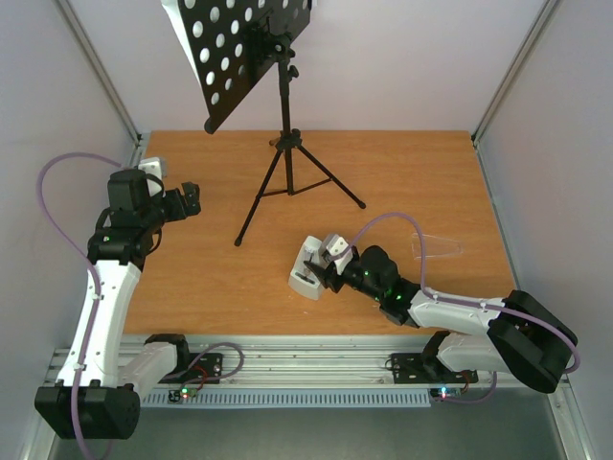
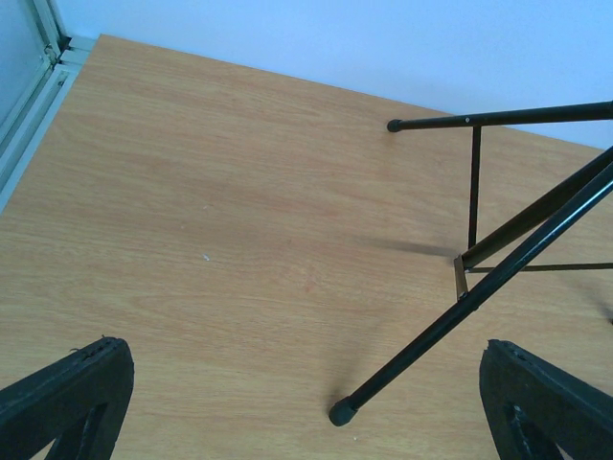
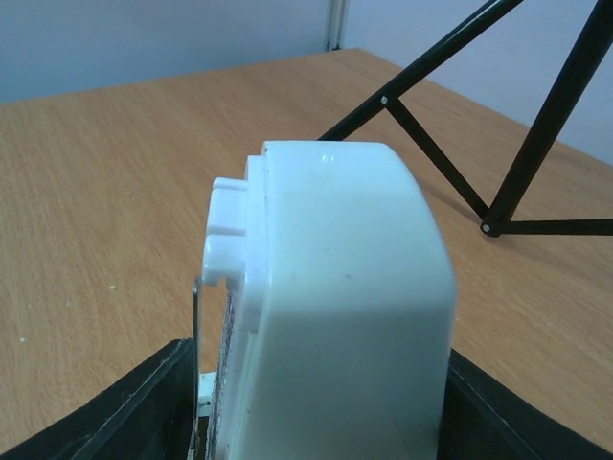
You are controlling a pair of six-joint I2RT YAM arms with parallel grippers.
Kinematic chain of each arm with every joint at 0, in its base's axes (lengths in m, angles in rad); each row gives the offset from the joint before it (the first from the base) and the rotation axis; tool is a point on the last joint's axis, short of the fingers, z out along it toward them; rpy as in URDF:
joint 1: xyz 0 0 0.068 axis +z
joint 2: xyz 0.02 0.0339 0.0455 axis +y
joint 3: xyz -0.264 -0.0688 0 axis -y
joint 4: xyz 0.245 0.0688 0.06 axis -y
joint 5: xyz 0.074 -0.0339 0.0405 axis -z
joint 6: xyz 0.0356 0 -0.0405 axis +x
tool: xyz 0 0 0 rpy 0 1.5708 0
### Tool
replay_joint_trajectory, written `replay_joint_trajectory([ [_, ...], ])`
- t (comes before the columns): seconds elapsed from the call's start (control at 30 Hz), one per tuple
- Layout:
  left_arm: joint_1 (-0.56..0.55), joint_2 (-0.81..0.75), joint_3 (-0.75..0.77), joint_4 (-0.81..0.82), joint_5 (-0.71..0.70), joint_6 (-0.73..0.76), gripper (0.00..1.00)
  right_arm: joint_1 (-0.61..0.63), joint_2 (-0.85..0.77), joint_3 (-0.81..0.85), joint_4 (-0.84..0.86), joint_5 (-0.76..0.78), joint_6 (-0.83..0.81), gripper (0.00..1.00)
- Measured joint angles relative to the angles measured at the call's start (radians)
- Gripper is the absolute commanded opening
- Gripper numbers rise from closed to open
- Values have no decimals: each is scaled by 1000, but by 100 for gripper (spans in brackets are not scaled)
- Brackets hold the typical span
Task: Pack up the instrument practice props
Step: Hook the pendulum onto the metronome.
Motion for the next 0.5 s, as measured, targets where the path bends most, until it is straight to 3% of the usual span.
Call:
replay_joint_trajectory([
  [0.5, 0, 0, 0, 0, 16, -1, 99, 0, 16, 31, -35, 0, 12, 64],
])
